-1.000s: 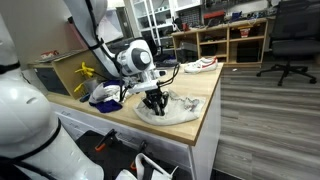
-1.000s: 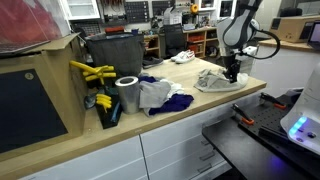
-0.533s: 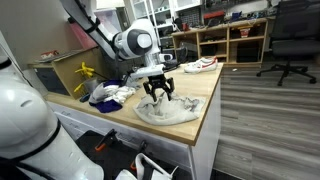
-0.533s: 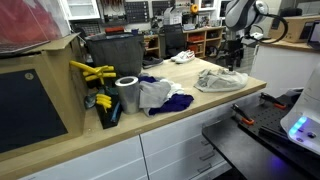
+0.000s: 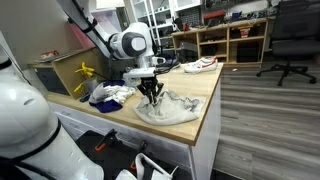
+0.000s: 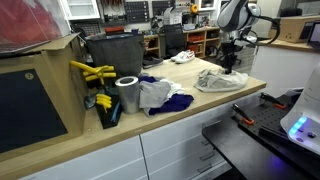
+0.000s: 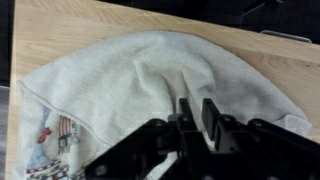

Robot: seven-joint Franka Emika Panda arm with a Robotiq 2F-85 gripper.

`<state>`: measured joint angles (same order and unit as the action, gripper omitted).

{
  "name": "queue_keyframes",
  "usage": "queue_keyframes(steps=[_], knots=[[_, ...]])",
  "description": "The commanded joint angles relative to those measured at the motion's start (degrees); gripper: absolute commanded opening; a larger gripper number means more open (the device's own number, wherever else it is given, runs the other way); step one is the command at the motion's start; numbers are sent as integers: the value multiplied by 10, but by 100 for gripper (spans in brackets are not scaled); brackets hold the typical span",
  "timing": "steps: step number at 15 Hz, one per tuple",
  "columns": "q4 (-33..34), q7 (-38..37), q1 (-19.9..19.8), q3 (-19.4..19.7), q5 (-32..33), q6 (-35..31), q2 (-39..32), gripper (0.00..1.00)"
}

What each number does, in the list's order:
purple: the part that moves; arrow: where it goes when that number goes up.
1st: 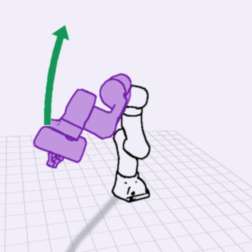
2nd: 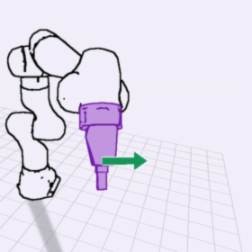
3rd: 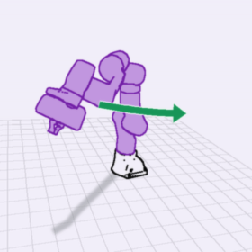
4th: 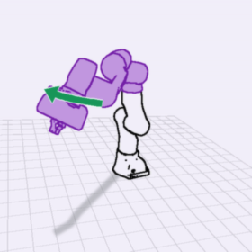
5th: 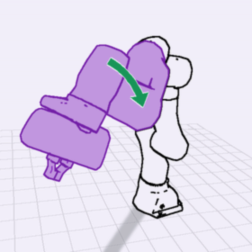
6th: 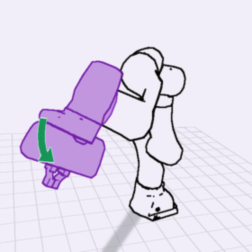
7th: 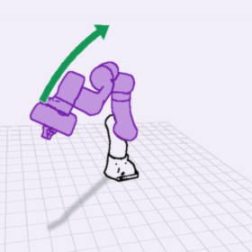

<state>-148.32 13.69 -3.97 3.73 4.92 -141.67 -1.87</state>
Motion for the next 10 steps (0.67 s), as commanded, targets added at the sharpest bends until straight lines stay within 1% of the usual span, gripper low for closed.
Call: queue_keyframes(steps=[1,5,10], knots=[[6,11,9,-14,-45,-3,-17,0],[21,11,11,-26,-74,-11,-47,0],[56,24,0,-31,-95,-62,-102,0]])
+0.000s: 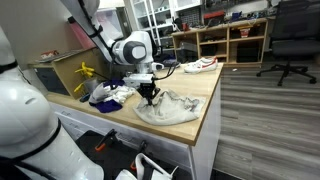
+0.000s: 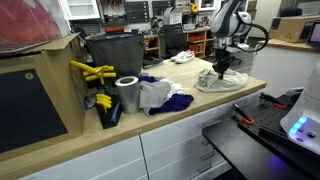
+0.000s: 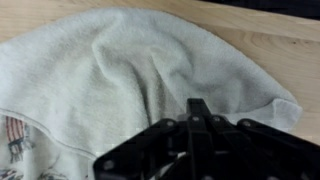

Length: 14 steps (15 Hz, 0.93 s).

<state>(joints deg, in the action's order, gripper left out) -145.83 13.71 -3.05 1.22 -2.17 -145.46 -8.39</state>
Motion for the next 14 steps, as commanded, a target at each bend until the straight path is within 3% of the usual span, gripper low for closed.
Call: queue_keyframes(steps=[1,8,14], knots=[[41,25,-12,-6,-25,-31,-52,0],[82,11,-25,-16,-22,-33,-127,0],[83,13,-24,-30,-31,-33,-134,0]])
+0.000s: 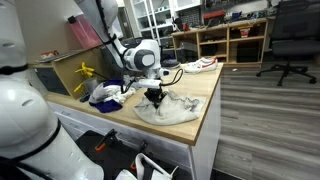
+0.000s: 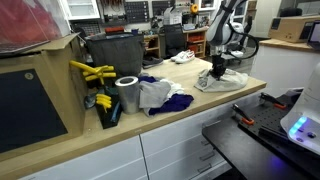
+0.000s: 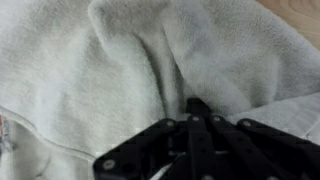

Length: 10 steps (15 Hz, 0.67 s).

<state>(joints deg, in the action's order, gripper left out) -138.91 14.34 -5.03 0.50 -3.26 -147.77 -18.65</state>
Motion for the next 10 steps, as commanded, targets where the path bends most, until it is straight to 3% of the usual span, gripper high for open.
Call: queue_keyframes(steps=[1,10], knots=[[12,8,-3,-25,-21,-12,-33,0],[-23,35,1,-71,-25,-61,-24,0]])
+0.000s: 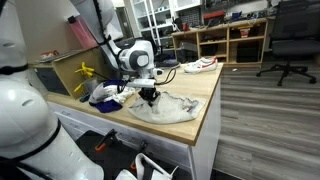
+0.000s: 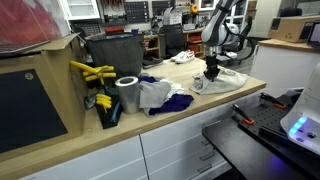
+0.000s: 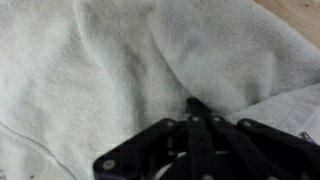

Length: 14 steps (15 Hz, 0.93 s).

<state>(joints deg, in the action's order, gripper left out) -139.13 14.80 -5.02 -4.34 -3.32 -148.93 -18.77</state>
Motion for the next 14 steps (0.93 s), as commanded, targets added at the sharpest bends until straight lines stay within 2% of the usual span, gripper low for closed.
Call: queue_keyframes(steps=[1,5,9,10,11,14], knots=[[-26,40,-1,-28,-27,-57,-20,0],[-57,84,-16,-59,-64,-93,4,0],[-98,138,-48,-91,-118,-123,42,0],[-110,149,-57,-99,-131,-128,57,12],[-119,160,-64,-106,-143,-131,66,28],[-145,193,-81,-111,-175,-112,130,49]])
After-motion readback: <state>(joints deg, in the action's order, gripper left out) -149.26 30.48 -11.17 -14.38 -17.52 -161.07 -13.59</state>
